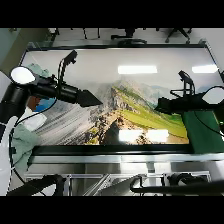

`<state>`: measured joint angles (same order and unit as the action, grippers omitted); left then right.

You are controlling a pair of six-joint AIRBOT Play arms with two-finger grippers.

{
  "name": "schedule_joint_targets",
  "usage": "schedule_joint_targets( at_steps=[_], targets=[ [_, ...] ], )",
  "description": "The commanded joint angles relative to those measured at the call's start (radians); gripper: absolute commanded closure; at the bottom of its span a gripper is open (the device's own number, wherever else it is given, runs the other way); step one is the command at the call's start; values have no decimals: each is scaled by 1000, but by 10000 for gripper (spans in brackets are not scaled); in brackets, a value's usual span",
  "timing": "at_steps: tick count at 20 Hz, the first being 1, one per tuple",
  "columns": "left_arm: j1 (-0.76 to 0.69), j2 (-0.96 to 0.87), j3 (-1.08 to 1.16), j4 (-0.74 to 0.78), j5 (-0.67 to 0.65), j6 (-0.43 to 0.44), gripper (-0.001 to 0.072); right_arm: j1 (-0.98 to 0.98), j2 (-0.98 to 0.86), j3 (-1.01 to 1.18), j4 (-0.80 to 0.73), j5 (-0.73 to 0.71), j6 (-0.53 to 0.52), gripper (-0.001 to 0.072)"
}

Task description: Fold the shirts.

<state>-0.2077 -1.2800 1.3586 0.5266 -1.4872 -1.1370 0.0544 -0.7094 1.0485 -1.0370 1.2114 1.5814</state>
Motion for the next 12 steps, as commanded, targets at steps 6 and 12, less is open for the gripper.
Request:
schedule_joint_targets(
  at_steps=[6,12],
  targets=[
    [-18,50,-108,22,33,-2,693,60,-2,-1,6,-14,4,694],
    [-18,50,-108,22,40,-2,693,60,-2,-1,6,-14,4,694]
  ],
)
